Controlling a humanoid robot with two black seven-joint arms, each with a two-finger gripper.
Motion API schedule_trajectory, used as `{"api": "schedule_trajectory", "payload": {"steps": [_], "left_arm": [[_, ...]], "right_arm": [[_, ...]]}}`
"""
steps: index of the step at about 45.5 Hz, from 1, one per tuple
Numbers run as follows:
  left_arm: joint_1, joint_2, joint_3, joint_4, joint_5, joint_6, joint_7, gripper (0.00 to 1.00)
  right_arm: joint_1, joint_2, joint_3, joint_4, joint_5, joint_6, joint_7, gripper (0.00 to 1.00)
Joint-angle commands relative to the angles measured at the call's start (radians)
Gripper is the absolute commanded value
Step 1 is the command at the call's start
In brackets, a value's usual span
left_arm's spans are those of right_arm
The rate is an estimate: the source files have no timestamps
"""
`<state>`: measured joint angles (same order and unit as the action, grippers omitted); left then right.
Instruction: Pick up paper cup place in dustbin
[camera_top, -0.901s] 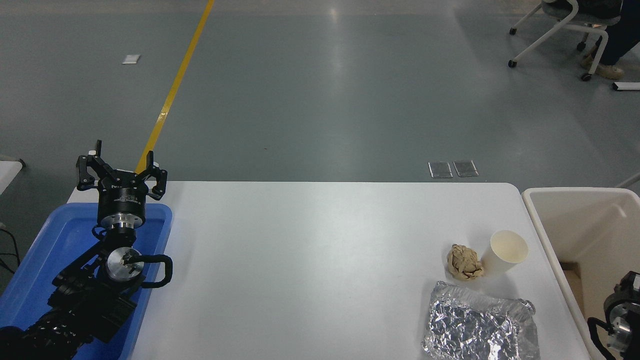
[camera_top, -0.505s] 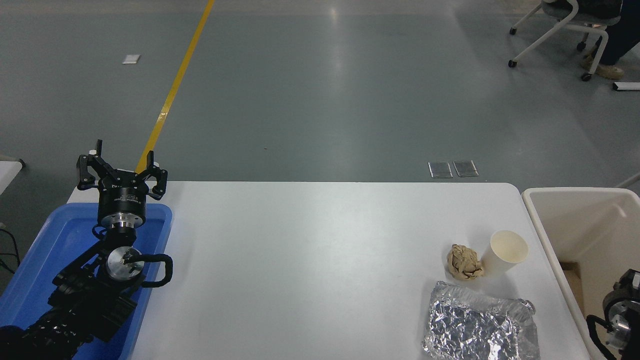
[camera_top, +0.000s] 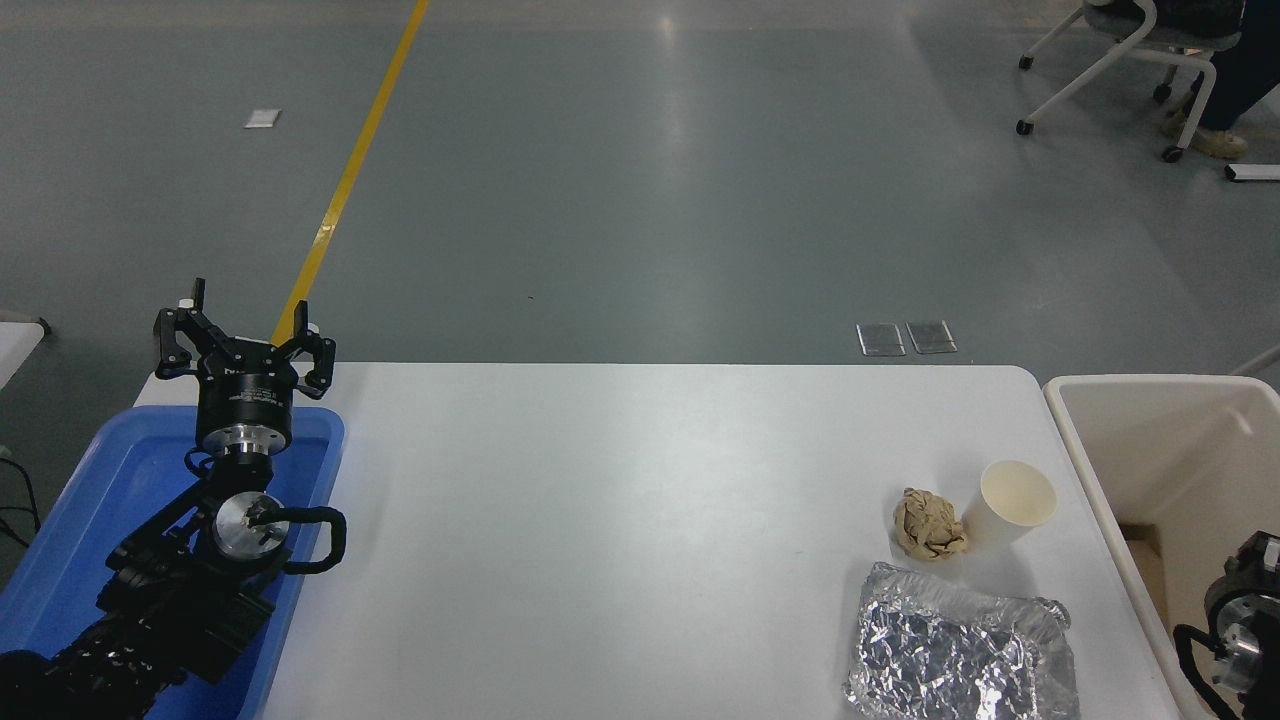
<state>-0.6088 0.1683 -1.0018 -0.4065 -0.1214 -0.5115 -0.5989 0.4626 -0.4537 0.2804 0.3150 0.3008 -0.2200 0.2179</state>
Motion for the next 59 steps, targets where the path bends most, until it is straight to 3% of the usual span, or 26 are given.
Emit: {"api": "schedule_trajectory", "payload": {"steps": [1, 11, 24, 33, 38, 41, 44, 48, 51, 53, 59], "left_arm": [[0.001, 0.000, 0.000, 0.000, 0.000, -0.002, -0.001, 0.99], [0.001, 0.000, 0.000, 0.000, 0.000, -0.002, -0.001, 0.99], [0.001, 0.000, 0.000, 0.000, 0.002, -0.012, 0.001, 0.99], [0.000, 0.000, 0.000, -0.002, 0.003, -0.013, 0.004, 0.99], [0.000, 0.000, 0.002, -0.002, 0.003, -0.015, 0.004, 0.99], [0.001, 0.000, 0.000, -0.002, 0.003, -0.015, 0.002, 0.99], [0.001, 0.000, 0.000, 0.000, 0.003, -0.015, 0.002, 0.99], [0.001, 0.000, 0.000, -0.002, 0.003, -0.013, 0.002, 0.99], [0.001, 0.000, 0.000, 0.000, 0.003, -0.013, 0.002, 0.99], [0.001, 0.000, 0.000, -0.002, 0.003, -0.013, 0.002, 0.99], [0.001, 0.000, 0.000, 0.000, 0.002, -0.013, 0.002, 0.99]], "right_arm": [[0.013, -0.144, 0.000, 0.163, 0.001, 0.007, 0.001, 0.00], [0.070, -0.330, -0.064, 0.433, 0.000, -0.002, 0.001, 0.00], [0.431, -0.543, -0.490, 0.802, -0.005, 0.016, 0.003, 0.00], [0.830, -0.496, -0.932, 0.897, 0.006, 0.027, 0.000, 0.00], [1.117, -0.424, -1.246, 0.957, 0.084, 0.063, 0.000, 0.00], [1.283, -0.346, -1.446, 0.989, 0.179, 0.080, 0.003, 0.14], [1.402, -0.271, -1.587, 0.998, 0.245, 0.087, 0.003, 0.38], [1.435, -0.247, -1.590, 1.009, 0.262, 0.084, 0.003, 0.55], [1.459, -0.243, -1.592, 1.009, 0.259, 0.083, 0.003, 0.77], [1.492, -0.243, -1.590, 1.018, 0.255, 0.088, 0.003, 1.00], [1.559, -0.249, -1.592, 1.041, 0.248, 0.116, 0.003, 1.00]]}}
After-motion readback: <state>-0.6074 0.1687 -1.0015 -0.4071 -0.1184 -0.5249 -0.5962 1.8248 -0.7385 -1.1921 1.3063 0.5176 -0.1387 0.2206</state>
